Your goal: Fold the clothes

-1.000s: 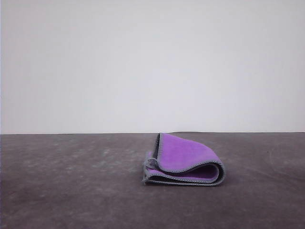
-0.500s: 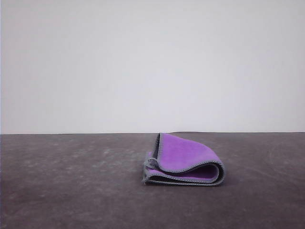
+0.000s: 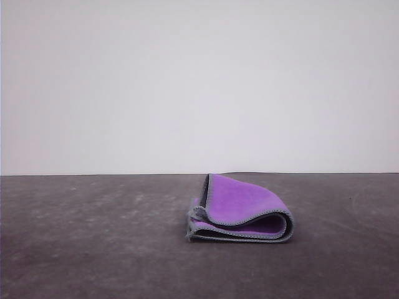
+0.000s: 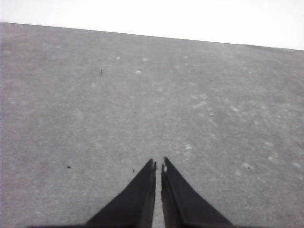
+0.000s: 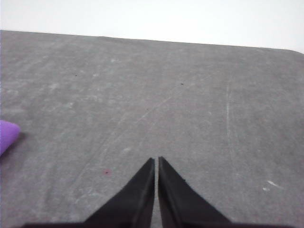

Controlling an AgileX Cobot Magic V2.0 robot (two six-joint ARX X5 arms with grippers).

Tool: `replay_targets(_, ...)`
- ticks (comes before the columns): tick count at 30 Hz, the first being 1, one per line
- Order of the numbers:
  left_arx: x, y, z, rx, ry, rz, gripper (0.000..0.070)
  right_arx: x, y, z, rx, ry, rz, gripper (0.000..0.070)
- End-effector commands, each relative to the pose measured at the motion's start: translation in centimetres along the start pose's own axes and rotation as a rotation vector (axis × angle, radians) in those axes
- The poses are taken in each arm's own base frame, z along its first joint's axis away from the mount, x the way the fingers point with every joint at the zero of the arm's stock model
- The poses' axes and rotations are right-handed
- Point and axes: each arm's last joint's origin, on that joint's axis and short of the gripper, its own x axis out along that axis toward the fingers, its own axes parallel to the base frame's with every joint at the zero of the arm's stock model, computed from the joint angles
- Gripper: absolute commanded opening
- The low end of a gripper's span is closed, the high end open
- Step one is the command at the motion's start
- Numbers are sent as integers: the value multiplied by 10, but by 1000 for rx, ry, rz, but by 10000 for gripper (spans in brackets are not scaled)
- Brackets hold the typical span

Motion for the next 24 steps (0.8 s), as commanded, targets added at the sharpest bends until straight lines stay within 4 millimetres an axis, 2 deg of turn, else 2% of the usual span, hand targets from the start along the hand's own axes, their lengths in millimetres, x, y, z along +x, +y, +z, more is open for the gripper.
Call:
replay_targets(1,2,1,-6,-3,20,8,7,1,0,-2,33,0,-12,7)
replay_targets(24,2,1,-6,-3,20,9,7,1,-1,-1,44,-29,-12,7)
